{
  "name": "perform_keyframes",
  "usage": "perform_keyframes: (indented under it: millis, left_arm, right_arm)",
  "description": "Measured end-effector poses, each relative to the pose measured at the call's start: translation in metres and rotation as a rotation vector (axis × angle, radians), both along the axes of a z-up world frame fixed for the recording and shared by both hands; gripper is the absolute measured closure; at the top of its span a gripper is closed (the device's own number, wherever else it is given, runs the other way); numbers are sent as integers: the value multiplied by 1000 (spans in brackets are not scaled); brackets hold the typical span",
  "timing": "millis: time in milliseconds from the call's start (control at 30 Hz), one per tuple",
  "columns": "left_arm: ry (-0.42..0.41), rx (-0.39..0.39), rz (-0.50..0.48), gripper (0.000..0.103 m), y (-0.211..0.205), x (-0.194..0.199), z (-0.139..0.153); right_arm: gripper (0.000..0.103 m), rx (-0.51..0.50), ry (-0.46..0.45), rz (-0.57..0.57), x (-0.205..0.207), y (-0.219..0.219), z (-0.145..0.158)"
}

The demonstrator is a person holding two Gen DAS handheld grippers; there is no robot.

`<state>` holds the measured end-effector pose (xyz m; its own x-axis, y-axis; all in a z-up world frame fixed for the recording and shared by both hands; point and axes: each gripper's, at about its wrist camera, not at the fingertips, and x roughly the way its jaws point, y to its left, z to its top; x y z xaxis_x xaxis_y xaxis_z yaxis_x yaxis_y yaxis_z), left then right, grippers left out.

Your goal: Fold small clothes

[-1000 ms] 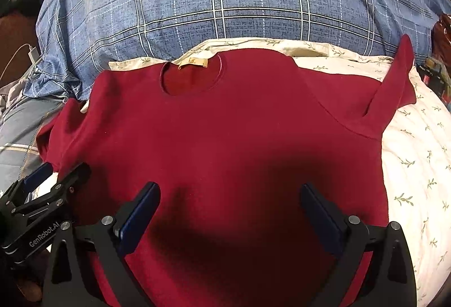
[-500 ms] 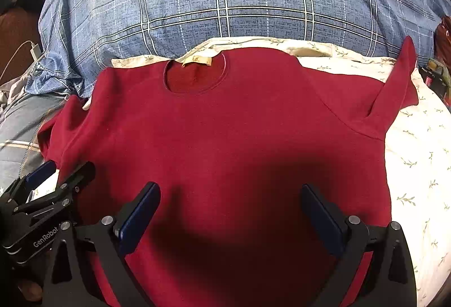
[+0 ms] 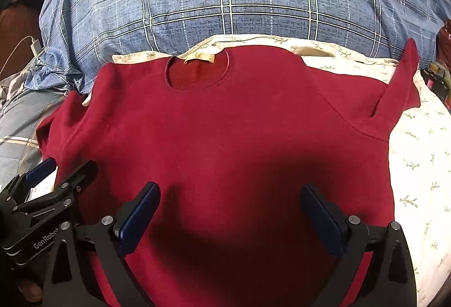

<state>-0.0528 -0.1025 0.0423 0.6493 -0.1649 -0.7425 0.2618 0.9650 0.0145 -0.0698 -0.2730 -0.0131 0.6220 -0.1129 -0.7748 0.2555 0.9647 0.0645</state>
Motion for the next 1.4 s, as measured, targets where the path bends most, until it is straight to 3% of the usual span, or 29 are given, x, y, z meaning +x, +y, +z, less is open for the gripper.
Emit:
perform_keyframes:
  millis: [1400]
  left_arm:
    - [-4,-17,4,11,4,2,4]
  right_arm:
    - [3,-16,16,-6,5,-1,-1]
